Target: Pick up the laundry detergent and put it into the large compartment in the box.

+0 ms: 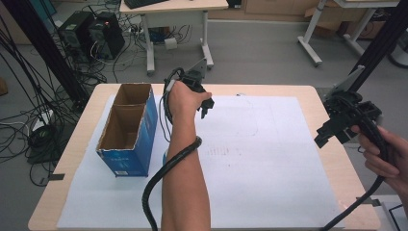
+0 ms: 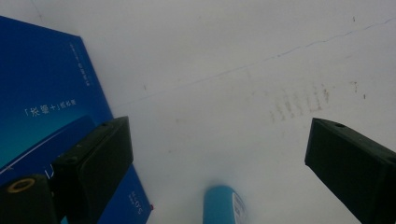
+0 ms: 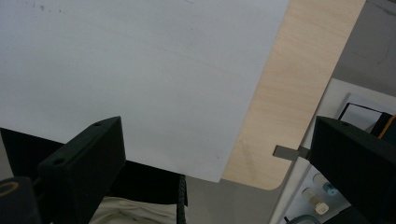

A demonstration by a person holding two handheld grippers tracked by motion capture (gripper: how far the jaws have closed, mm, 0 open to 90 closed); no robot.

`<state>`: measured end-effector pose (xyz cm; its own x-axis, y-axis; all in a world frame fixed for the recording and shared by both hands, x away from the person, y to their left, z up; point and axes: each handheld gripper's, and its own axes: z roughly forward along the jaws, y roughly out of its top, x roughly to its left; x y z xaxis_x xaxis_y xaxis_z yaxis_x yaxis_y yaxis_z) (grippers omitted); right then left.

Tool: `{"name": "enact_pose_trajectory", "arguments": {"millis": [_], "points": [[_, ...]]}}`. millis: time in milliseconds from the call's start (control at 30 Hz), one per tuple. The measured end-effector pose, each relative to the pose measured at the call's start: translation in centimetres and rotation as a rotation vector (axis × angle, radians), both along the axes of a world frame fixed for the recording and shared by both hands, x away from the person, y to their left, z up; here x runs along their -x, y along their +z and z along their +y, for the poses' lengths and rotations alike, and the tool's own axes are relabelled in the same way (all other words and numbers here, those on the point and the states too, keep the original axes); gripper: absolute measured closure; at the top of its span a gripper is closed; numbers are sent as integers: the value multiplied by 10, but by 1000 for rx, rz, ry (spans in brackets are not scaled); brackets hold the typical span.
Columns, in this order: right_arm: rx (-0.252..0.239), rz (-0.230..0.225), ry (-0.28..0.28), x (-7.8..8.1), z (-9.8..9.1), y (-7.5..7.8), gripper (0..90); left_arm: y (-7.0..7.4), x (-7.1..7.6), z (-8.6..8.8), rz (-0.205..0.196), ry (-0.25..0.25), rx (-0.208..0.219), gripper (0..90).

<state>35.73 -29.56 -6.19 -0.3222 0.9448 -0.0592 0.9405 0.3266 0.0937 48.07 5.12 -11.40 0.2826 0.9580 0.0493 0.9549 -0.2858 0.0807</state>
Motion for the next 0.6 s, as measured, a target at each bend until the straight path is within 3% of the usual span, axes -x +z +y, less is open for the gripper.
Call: {"name": "enact_pose_trajectory", "arguments": {"millis": [333, 600], "points": [[3, -2, 4, 1, 3, 0, 36, 10, 9, 5, -17, 9, 8, 80], [5, -7, 17, 6, 9, 3, 36, 25, 26, 9, -41, 24, 7, 80]]}}
